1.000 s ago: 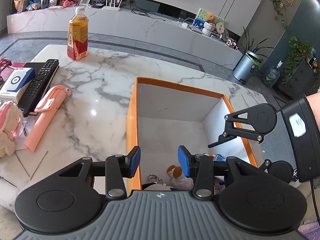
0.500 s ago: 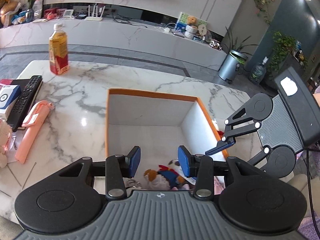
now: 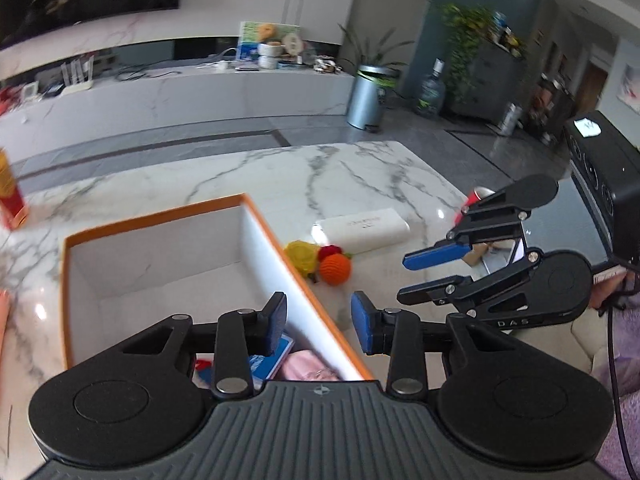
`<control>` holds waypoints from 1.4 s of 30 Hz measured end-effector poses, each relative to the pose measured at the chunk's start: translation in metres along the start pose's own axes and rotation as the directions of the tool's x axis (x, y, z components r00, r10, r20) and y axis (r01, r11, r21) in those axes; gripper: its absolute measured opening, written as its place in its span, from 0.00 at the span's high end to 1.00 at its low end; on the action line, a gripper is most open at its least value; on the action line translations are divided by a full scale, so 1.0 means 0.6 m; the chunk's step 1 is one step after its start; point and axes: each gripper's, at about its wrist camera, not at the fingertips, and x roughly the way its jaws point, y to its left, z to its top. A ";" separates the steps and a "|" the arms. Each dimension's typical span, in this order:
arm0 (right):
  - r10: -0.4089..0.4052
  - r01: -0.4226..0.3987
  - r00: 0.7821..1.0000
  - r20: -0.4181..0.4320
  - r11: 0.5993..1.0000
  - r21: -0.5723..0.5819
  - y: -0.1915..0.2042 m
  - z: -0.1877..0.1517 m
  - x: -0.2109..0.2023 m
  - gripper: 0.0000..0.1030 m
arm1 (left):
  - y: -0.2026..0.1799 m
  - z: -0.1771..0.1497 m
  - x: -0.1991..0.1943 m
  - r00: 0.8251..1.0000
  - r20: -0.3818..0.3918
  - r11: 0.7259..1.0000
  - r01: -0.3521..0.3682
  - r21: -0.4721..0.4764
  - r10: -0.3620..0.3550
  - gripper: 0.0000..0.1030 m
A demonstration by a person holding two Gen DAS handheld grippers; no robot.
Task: Organize objects
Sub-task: 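Move the left gripper to the yellow tape measure while the right moves to the orange knitted fruit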
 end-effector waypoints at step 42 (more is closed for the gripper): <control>-0.156 0.102 0.988 0.017 0.721 0.686 -0.170 -0.149 0.183 0.53 | -0.080 0.087 0.362 0.900 -0.375 0.835 0.022 0.549 0.223 0.53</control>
